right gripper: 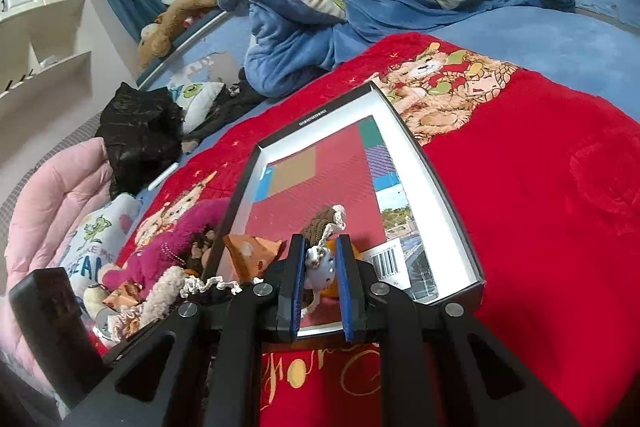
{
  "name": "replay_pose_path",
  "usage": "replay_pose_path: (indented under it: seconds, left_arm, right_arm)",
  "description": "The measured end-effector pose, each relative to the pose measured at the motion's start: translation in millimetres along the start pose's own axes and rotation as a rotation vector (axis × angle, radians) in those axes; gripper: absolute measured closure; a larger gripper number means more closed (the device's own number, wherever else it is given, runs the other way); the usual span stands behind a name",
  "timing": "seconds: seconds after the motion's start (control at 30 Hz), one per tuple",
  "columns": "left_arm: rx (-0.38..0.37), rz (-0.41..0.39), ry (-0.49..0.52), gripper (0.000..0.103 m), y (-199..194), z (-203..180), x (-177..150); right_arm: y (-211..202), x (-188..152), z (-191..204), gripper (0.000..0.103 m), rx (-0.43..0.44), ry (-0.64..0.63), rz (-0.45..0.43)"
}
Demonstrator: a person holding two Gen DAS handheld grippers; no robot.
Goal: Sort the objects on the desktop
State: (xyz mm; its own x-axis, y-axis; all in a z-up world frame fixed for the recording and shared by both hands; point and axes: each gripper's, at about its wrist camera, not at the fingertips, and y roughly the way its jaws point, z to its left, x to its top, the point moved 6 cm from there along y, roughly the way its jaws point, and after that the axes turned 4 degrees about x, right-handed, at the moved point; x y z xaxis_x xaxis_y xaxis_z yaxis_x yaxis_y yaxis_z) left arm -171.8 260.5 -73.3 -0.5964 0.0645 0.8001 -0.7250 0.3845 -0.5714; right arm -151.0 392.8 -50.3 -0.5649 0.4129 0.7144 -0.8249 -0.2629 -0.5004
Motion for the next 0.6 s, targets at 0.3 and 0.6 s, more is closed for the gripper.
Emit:
replay_pose_path:
  seconds: [0.3,0.6]
  left_arm:
    - [0.044,0.012,0.04,0.091,4.1,-3.4,-2.6]
    - [0.081,0.013,0.071,0.091,5.7,-5.7,-4.0]
  right_arm:
    - [9.3,-6.9,-3.7,0.087,-0.075,-0.013,0.048]
    - [10.9,-8.5,-4.5,0.087,-0.1,-0.031,0.057]
